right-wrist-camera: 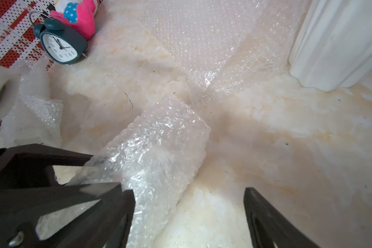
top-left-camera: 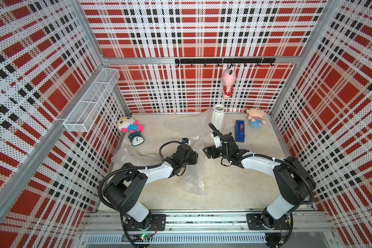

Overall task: Wrap vases in bubble wrap
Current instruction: Stick the tape on the bubble wrap.

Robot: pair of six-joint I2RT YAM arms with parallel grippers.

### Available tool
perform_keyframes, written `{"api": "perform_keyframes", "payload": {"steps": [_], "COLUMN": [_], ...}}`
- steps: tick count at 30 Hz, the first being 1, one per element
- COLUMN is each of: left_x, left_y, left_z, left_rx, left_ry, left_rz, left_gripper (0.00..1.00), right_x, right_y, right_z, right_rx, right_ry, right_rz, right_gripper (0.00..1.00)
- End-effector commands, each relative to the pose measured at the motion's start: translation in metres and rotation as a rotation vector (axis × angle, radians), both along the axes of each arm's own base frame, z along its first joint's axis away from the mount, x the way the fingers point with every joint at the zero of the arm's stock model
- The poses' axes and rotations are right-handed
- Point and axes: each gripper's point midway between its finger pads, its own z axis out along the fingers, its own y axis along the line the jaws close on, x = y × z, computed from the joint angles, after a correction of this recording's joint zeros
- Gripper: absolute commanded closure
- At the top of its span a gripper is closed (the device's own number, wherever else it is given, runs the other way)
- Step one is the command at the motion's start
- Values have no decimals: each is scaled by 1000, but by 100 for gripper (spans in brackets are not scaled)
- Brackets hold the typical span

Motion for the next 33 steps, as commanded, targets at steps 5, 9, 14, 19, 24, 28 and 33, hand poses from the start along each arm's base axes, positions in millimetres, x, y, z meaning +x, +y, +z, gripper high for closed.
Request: {"api": "perform_keyframes", "payload": {"steps": [5,9,14,19,24,28,33], "left_x": [-22,-24,-24,-24,-24,-25,-23], "left_y": [4,4,4,3,3,3,5], "left_z": [-25,-27,-26,-26,-25,-27,-29], "left_rx": [53,54,53,52,50,52,59], "left_ry": [91,96,94,94,90,94,97], "left_rz": [-46,-48,-49,-52,-53,-53,-41], "left_gripper": [53,53,53,53,53,53,53], "right_x": [14,23,29,40,50,61,76], "right_y": [24,28,33,37,44,48,52], "right_z": [-1,-4,-13,-14,-22,-23,0], "right_rx": [-2,-22,-62,-92,-157,-213,-236], "right_ry": [-21,-25,-32,-48,-68,-98,-145], "right_rz": [35,35,40,31,21,12,-1], "right_gripper": [16,18,19,20,19,19,17]}}
